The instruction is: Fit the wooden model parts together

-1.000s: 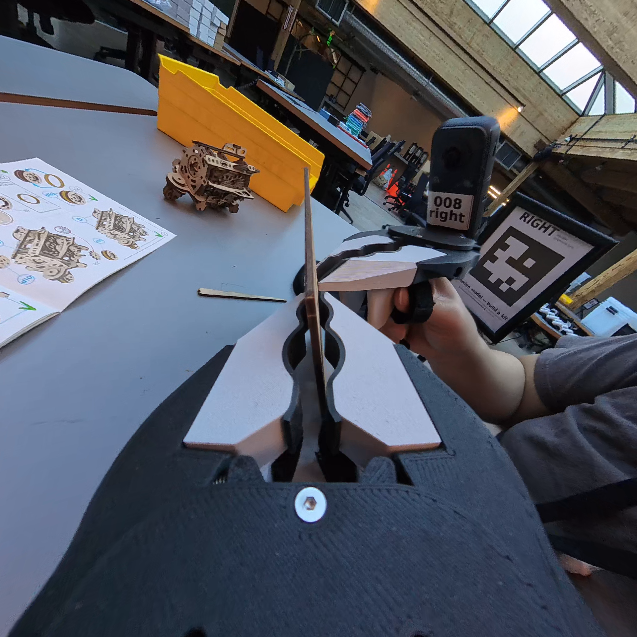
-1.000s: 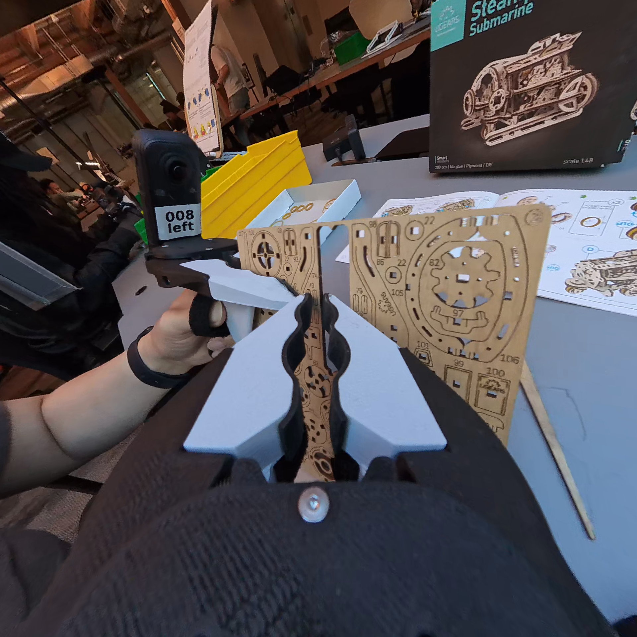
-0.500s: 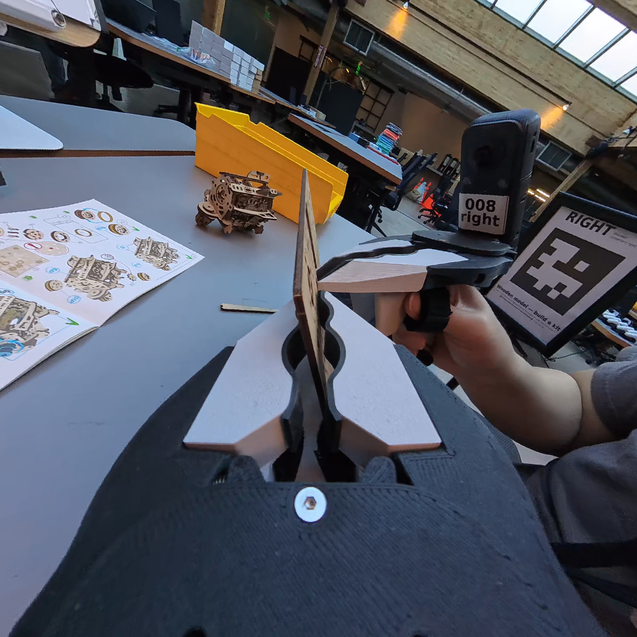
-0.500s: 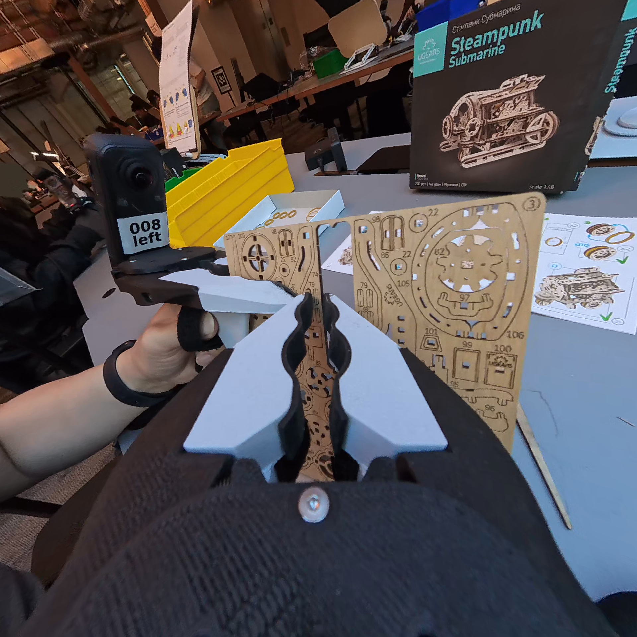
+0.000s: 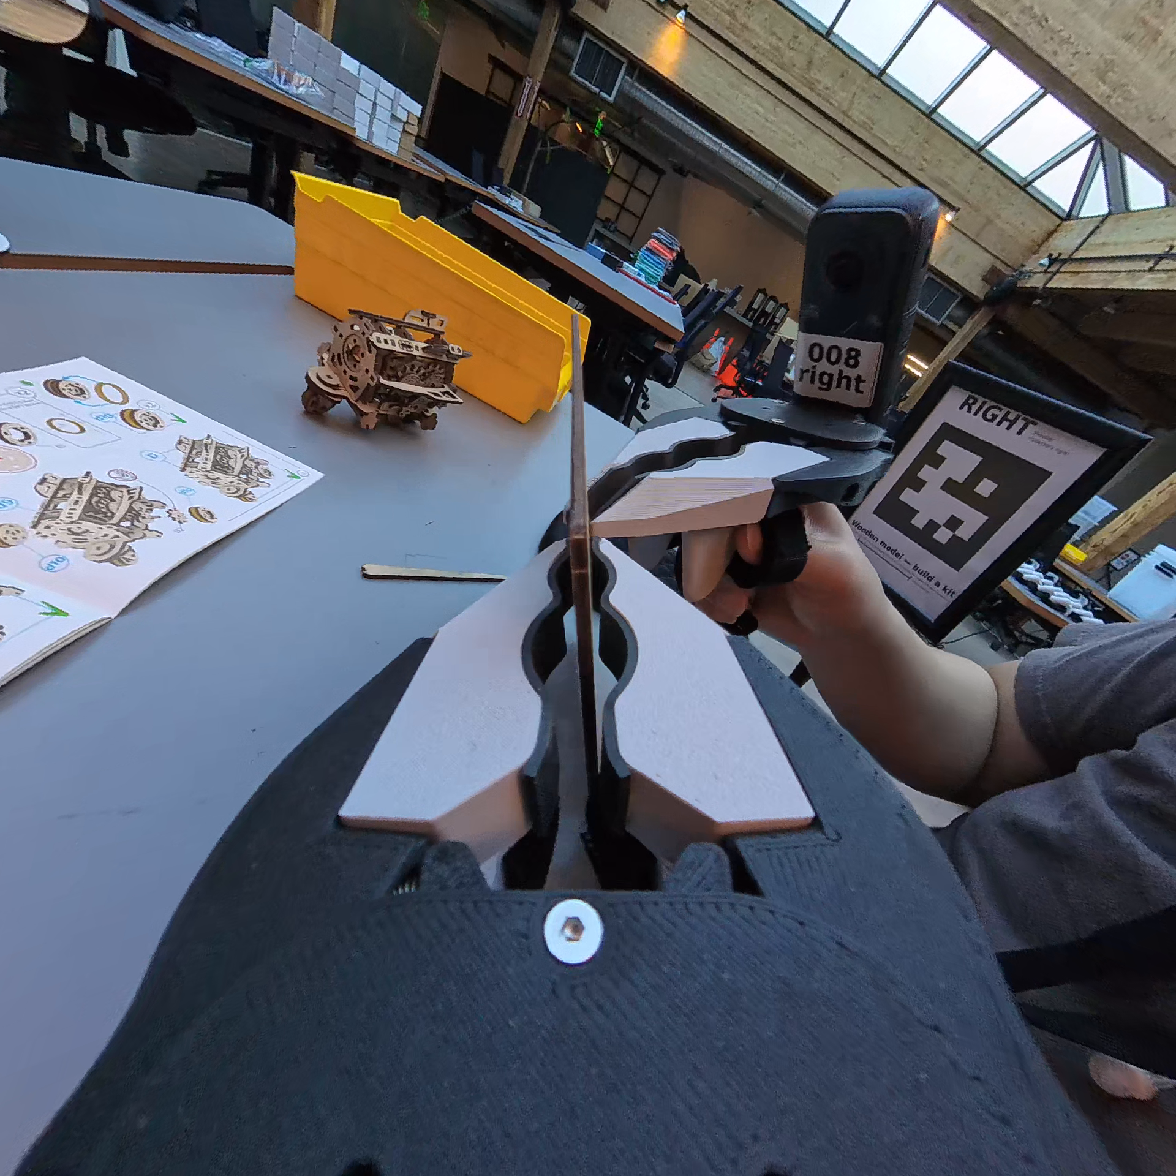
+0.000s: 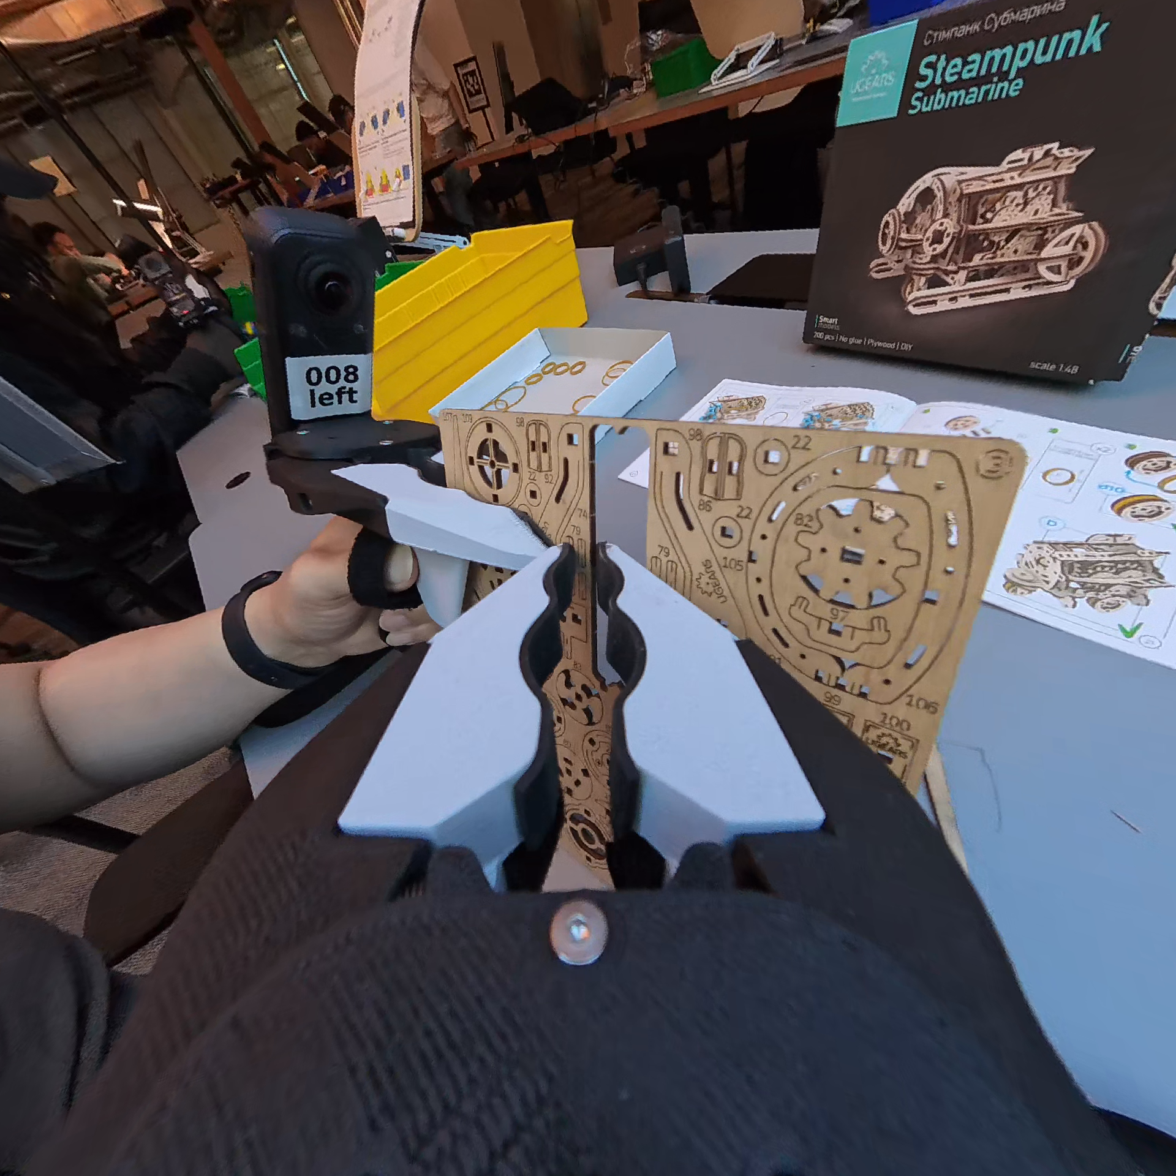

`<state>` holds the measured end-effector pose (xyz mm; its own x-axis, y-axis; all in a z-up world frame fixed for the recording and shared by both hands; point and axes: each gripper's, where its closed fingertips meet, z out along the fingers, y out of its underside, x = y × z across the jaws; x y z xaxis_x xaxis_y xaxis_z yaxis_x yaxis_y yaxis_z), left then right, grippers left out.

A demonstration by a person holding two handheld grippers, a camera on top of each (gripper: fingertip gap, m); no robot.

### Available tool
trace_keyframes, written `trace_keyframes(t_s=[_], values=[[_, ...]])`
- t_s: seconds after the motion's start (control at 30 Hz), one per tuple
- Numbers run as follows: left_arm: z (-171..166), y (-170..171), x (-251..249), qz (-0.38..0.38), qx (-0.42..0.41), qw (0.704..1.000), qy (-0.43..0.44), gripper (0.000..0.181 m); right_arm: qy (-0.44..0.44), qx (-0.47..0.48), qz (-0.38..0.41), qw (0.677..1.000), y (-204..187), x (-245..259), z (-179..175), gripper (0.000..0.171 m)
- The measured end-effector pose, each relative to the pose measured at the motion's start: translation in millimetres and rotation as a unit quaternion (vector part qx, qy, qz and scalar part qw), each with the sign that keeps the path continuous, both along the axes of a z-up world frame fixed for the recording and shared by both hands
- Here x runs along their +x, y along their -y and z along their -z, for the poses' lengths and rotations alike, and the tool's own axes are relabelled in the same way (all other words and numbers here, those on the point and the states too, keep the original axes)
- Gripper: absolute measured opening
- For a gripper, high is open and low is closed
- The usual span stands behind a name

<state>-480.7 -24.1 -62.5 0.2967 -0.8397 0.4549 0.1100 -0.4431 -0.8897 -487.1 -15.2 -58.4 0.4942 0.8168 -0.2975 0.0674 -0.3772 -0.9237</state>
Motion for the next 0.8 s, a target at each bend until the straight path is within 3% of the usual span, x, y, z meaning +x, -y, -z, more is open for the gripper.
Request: trace_keyframes(t_s=[0.8], values=[[-6.9, 5.3, 1.5, -0.022, 0.03, 0.999, 0.002, 0.0, -0.022, -0.006, 0.015, 1.0, 4.4, 0.4, -7.4, 0.005]])
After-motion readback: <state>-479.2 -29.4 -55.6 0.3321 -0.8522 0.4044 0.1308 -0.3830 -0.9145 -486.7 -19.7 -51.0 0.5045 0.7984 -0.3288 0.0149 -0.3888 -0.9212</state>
